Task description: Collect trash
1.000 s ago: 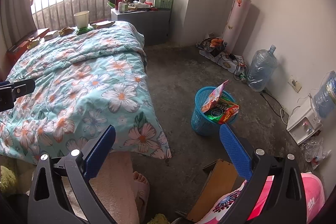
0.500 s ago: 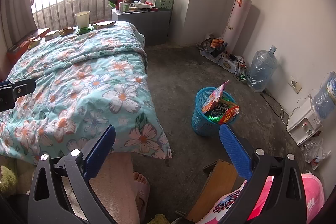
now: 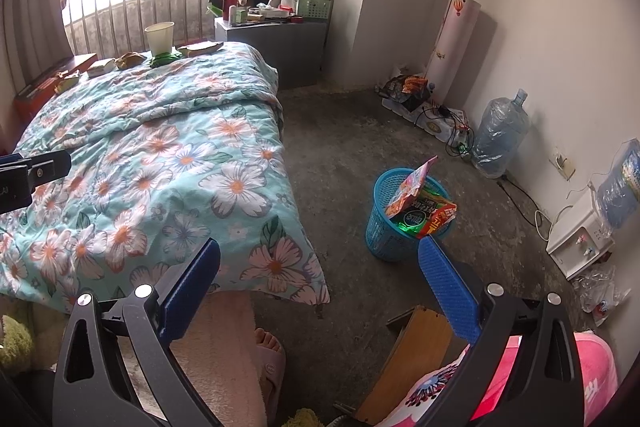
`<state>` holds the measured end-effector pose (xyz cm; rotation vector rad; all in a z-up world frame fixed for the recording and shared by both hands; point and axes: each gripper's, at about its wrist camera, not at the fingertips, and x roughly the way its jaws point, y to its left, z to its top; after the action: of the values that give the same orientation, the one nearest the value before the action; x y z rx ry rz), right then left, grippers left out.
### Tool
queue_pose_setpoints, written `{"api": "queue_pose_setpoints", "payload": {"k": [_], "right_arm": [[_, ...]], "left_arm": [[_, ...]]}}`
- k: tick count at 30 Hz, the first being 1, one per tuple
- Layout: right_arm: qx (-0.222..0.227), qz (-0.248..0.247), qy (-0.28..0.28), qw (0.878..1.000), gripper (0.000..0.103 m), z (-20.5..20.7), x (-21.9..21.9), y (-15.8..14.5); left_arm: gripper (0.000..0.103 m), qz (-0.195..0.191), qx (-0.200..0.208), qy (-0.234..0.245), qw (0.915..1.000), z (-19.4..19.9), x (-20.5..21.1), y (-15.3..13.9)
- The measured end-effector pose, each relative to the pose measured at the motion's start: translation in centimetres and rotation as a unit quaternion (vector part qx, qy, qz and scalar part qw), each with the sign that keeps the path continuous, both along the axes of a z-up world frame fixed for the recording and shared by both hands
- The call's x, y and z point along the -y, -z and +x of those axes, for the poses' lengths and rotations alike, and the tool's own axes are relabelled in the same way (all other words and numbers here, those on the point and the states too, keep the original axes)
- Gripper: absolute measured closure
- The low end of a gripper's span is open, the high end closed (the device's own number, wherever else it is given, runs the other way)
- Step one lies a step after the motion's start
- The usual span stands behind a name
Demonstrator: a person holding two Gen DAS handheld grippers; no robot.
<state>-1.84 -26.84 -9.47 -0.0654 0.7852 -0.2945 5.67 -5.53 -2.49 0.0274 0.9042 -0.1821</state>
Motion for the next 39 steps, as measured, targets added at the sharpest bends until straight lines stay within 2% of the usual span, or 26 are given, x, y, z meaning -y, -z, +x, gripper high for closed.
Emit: {"api": "queue_pose_setpoints", "payload": {"k": [31, 39], "right_arm": [[-0.001, 0.000, -0.001, 1.000, 0.007, 0.06, -0.27, 0.09], [-0.004, -0.002, -0.006, 1.000, 0.007, 0.35, -0.82, 0.23]], "left_arm": [[0.009, 0.000, -0.001, 0.000, 1.0000, -0.07, 0.05, 0.14], [0.009, -0.004, -0.013, 0.005, 0.9999, -0.52, -0.33, 0.90]]}}
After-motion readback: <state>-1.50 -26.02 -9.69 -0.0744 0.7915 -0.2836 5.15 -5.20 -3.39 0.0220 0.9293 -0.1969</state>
